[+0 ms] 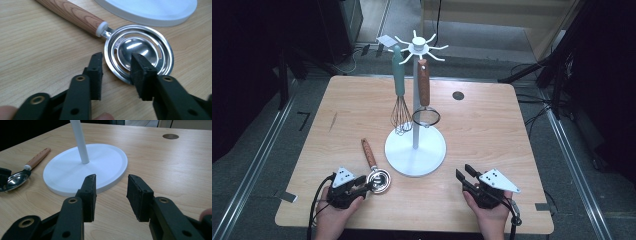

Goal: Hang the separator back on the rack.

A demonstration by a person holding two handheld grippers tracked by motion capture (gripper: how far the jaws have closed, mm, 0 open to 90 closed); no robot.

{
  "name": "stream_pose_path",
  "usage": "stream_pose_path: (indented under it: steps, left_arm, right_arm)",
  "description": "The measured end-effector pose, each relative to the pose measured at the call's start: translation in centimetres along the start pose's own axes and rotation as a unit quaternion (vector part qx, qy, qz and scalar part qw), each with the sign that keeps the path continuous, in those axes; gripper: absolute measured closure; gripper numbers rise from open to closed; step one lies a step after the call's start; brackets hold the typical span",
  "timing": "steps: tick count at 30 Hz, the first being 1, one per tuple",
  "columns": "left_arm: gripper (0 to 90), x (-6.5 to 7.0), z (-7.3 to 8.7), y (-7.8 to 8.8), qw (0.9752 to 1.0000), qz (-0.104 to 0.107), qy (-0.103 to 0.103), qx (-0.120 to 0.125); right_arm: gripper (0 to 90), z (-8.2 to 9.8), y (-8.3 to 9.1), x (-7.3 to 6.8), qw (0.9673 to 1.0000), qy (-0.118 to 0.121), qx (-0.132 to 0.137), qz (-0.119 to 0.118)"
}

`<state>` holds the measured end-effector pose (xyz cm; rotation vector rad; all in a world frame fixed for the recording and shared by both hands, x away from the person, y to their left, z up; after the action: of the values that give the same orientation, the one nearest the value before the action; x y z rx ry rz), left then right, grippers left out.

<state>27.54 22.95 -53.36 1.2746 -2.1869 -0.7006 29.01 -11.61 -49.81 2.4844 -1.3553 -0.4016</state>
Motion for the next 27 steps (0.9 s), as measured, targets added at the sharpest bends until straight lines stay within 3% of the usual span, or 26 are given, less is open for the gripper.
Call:
stream_pose_path:
  steps: [4,9,14,19,27]
  left_arm:
    - [54.2,-0.8,-0.5,-0.1,0.9998,-0.001,0.015,0.01]
    - [59.9,-0.9,-0.8,-0.9,0.9999,0.01,0.009,0.005]
    - [69.8,-0.2,-0.7,-1.2,0.9995,0.029,0.003,-0.008]
    - [71.1,0.4,-0.5,-1.2,0.9992,0.038,0.002,-0.012]
    - [68.9,2.3,-0.1,-1.2,0.9981,0.057,-0.009,-0.019]
  right_arm:
    - [60.8,0.0,-0.3,-0.4,1.0,0.005,-0.003,-0.005]
    - [60.6,0.1,-0.7,-0.9,0.9999,0.011,-0.008,-0.009]
    - [60.5,0.2,-1.1,-1.6,0.9997,0.014,-0.011,-0.016]
    - [60.4,0.2,-1.4,-2.4,0.9994,0.02,-0.014,-0.025]
    - [60.3,0.4,-1.9,-3.6,0.9988,0.02,-0.021,-0.04]
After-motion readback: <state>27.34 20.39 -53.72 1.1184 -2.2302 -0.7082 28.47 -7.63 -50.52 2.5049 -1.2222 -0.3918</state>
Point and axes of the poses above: each handheld gripper's, and its own axes: y roughly backward along the jaws, z roughly out of its underside, x roughly to its right, the point moved 7 cm from there along -y, roughly forward along the jaws, and after that the axes turned 3 degrees about y, right-handed, at the moved point
